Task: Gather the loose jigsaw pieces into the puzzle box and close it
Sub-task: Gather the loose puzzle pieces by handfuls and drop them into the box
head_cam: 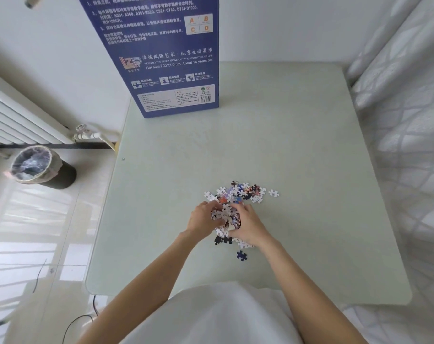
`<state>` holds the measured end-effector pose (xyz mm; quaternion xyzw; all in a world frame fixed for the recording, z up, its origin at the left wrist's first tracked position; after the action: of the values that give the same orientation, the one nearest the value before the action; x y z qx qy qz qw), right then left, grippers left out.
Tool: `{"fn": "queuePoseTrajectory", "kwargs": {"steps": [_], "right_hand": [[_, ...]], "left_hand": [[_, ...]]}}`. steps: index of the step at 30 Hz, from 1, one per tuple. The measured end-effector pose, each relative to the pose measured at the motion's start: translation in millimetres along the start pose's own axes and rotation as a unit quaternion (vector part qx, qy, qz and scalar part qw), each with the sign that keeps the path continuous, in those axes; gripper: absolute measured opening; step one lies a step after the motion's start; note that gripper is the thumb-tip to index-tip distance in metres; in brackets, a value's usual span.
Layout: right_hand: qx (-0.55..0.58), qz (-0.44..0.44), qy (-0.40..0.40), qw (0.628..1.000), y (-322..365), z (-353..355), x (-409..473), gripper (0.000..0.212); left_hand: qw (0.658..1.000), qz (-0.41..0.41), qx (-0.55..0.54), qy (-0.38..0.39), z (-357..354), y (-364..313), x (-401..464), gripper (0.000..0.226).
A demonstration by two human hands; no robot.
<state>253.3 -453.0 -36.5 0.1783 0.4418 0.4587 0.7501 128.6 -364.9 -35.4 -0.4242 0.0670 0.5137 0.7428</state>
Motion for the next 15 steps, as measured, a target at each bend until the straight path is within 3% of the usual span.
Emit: {"fn": "queuePoseTrajectory", "kwargs": {"steps": [7, 15], "right_hand": [[-0.028, 0.035, -0.106, 0.993, 5, 0, -3, 0.037], [-0.028, 0.027, -0.122, 0.992, 6, 17, -4, 0.049]], "left_hand": [[1.000, 0.002, -0.029, -0.002, 7, 3, 1, 0.026], [0.999, 0.017, -0.043, -0.017, 24, 12, -2, 0.025]]}}
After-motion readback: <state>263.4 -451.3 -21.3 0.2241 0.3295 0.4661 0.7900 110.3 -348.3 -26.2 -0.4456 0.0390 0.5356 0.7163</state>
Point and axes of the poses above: each hand's wrist, its own x-axis towards the middle knuckle, its own z-axis out of the back of the hand, y = z × x, the point moved 1 cm from there along x, towards the middle knuckle, and after that the axes turned 4 degrees about z, right-handed, at the moved point
